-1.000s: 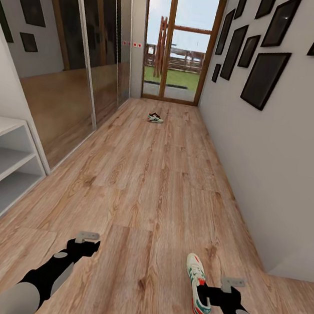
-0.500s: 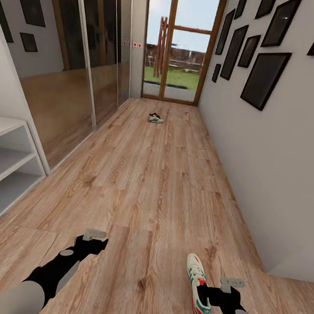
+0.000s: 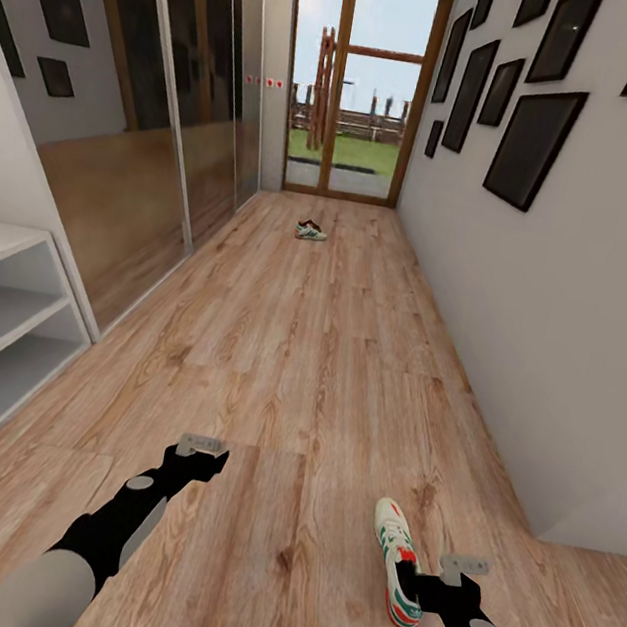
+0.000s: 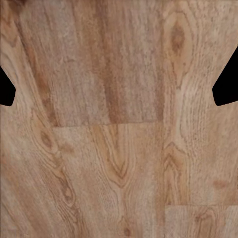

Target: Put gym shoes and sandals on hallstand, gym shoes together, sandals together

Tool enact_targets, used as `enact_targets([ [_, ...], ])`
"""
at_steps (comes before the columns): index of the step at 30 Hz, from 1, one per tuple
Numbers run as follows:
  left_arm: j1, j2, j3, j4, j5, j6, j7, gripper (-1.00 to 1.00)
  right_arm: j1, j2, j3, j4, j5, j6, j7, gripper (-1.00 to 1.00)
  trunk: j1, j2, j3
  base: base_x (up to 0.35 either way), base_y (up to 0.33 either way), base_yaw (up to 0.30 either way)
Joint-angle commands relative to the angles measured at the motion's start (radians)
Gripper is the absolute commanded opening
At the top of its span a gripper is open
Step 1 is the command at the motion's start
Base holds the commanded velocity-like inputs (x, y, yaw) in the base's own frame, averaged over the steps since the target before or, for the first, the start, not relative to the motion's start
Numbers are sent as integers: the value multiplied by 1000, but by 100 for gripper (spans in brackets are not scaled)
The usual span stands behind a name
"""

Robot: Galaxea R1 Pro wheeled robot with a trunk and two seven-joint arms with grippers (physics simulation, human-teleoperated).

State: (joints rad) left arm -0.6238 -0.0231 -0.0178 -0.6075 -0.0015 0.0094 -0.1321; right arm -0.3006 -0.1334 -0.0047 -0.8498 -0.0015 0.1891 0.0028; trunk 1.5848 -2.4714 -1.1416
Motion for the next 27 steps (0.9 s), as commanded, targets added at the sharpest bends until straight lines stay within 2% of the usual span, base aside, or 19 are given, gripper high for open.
enact_targets([
  [1, 0, 0, 0, -6, 1, 2, -2, 100, 0, 0, -1, -2, 0, 6, 0, 100, 4, -8, -5, 0, 0, 0],
  [4, 0, -1, 1, -21, 4, 3, -3, 100, 0, 0, -1, -3, 0, 6, 0, 100, 15, -29, -19, 0, 0, 0],
  [27, 5, -3, 3, -51, 8, 3, -3, 100, 0, 0, -1, -5, -2, 6, 0, 100, 26, -34, -145, 0, 0, 0],
])
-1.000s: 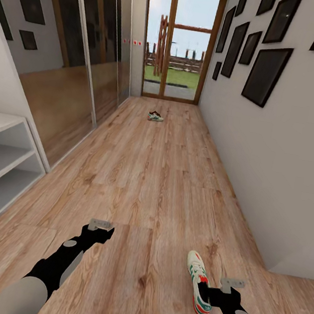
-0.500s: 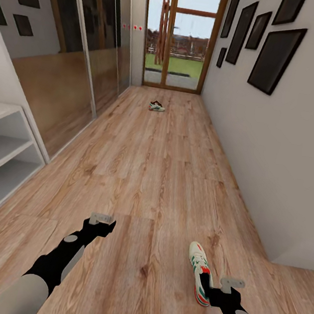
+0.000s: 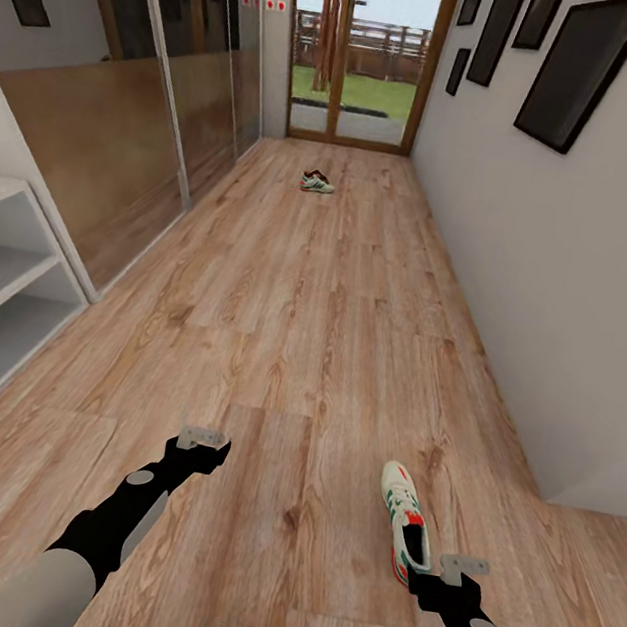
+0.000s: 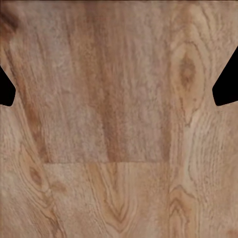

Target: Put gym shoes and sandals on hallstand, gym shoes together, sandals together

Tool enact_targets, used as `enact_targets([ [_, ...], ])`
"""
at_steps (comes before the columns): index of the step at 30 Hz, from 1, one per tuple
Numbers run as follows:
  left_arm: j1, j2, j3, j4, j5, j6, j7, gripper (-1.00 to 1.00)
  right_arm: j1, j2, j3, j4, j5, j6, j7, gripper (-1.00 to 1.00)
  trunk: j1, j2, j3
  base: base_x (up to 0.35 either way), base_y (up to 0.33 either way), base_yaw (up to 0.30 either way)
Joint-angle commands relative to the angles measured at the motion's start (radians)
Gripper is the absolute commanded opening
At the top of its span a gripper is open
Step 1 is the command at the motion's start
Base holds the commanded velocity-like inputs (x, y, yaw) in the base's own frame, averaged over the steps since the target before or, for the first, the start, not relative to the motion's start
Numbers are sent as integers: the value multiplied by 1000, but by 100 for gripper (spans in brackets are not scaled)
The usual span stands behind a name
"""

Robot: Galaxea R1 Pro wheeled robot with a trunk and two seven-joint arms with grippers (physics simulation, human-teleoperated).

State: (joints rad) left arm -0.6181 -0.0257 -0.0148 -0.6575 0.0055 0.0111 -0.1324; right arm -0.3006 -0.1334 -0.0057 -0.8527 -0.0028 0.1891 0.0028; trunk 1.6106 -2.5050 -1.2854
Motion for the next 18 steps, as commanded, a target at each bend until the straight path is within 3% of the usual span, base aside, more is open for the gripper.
enact_targets([
  [1, 0, 0, 0, -1, 1, 1, -3, 100, 0, 0, 0, -2, 0, 6, 0, 100, 0, -1, -6, 0, 0, 0],
  [5, 3, 1, 1, -1, 1, 1, -2, 100, 0, 0, 0, -2, 0, 6, 0, 100, 2, -2, -28, 0, 0, 0],
  [18, 6, 0, 1, -2, 1, -8, -1, 100, 0, 0, 0, -8, 0, 6, -1, 100, 2, -2, -48, 11, 0, 0],
])
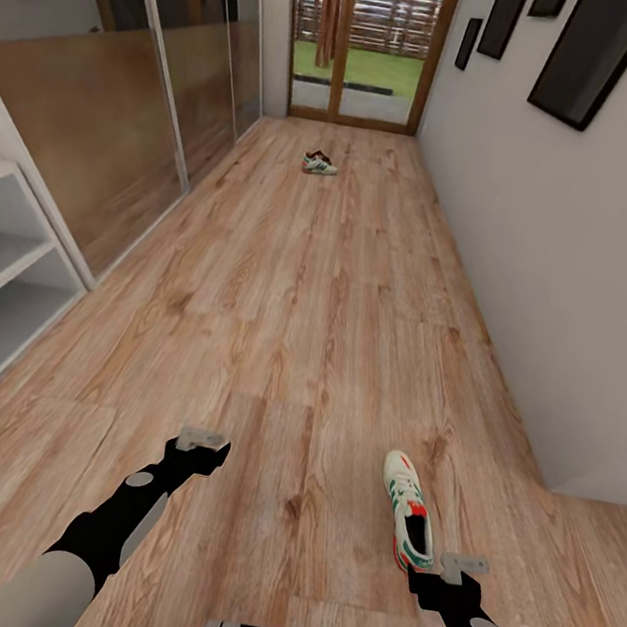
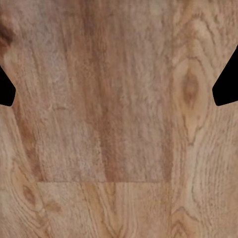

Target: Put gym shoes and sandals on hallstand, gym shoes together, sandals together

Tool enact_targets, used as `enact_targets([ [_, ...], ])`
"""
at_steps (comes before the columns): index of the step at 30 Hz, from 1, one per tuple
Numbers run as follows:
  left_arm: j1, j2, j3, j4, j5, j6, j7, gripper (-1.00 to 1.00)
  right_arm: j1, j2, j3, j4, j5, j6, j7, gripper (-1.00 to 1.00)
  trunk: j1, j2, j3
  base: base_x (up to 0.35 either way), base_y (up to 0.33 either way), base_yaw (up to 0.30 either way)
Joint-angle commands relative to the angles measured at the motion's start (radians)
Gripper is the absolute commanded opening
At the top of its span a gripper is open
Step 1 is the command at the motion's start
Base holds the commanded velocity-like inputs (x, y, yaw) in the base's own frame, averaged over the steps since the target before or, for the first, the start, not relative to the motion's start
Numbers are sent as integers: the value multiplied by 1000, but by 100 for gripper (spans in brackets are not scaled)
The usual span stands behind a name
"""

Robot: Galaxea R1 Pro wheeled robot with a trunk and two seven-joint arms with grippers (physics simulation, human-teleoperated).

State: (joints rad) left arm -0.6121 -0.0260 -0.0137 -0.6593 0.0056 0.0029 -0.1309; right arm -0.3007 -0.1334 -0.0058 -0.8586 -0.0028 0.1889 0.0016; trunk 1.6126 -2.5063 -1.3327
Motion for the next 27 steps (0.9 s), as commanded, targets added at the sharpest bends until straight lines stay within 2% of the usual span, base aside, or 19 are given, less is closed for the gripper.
enact_targets([
  [1, 0, 0, 0, 0, 1, 0, -3, 100, 0, 0, 0, -3, 0, 6, 0, 100, 0, 0, -2, 159, 0, 0],
  [7, 0, 0, 0, 0, 1, -4, -3, 100, 0, 0, 0, -6, 0, 5, -1, 100, 0, 0, -3, 143, 0, 0],
  [21, 0, 0, -1, 0, 1, -1, -3, 100, 0, 0, 0, -7, 2, 4, -3, 100, 0, 0, -4, 23, 0, 0],
  [27, 0, 0, -2, 0, 1, 2, -2, 100, 0, 0, 0, -7, 2, 4, -3, 100, 0, 0, -4, 194, 0, 0],
])
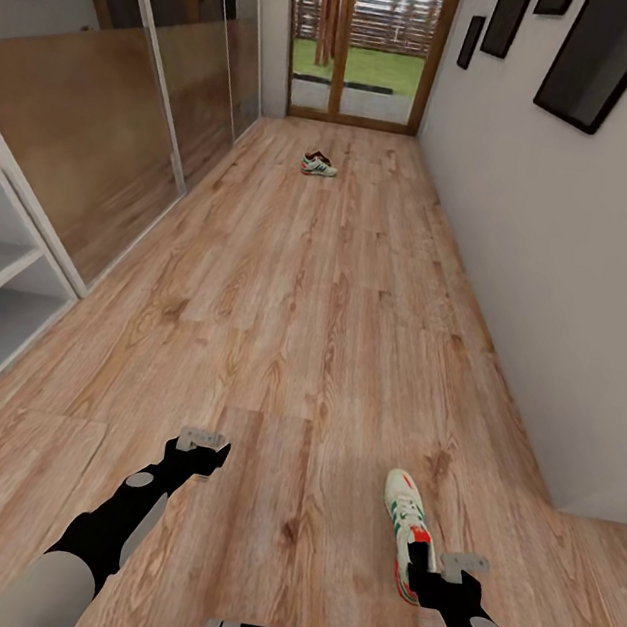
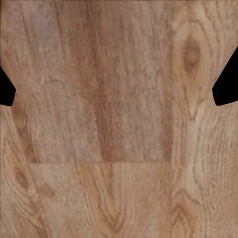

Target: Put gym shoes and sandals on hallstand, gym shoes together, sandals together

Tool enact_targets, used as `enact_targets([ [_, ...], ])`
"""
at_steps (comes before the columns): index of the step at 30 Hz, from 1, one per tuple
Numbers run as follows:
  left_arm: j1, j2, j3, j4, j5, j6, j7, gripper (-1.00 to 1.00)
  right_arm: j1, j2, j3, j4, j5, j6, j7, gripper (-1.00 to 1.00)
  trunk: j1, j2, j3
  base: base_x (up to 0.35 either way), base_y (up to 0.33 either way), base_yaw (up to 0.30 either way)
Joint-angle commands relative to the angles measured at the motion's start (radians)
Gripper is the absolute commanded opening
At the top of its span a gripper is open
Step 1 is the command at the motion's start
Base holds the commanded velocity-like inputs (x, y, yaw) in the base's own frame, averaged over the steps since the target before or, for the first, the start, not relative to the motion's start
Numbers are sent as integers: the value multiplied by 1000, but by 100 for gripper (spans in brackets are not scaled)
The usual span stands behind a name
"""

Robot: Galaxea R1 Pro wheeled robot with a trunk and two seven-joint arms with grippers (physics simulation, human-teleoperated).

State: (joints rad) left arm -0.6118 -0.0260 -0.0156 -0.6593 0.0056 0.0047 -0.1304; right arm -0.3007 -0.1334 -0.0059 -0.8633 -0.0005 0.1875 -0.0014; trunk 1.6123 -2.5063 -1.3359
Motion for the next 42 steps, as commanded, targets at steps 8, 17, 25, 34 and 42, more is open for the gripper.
enact_targets([
  [8, 0, 0, 2, 0, 1, -2, -3, 100, 0, 0, 0, -2, -1, 6, 0, 100, 0, 0, -1, 161, 0, 0],
  [17, 0, 0, 2, 0, 1, -4, -4, 100, 0, 0, 2, -2, -1, 6, 3, 100, 0, 0, -1, 19, 0, 0],
  [25, 1, 0, 1, -1, 0, -7, -6, 100, 0, 0, 1, -2, -2, 7, 3, 100, 0, 0, -1, 2, 0, 0],
  [34, -7, 0, -2, -10, 1, -1, -7, 100, 0, 0, 1, -3, -3, 7, 3, 100, 0, 0, -1, 0, 0, 0],
  [42, -7, 0, -1, -119, 2, 50, -6, 100, 0, 1, 2, -2, -3, 7, 3, 100, 3, -2, -32, 0, 0, 0],
])
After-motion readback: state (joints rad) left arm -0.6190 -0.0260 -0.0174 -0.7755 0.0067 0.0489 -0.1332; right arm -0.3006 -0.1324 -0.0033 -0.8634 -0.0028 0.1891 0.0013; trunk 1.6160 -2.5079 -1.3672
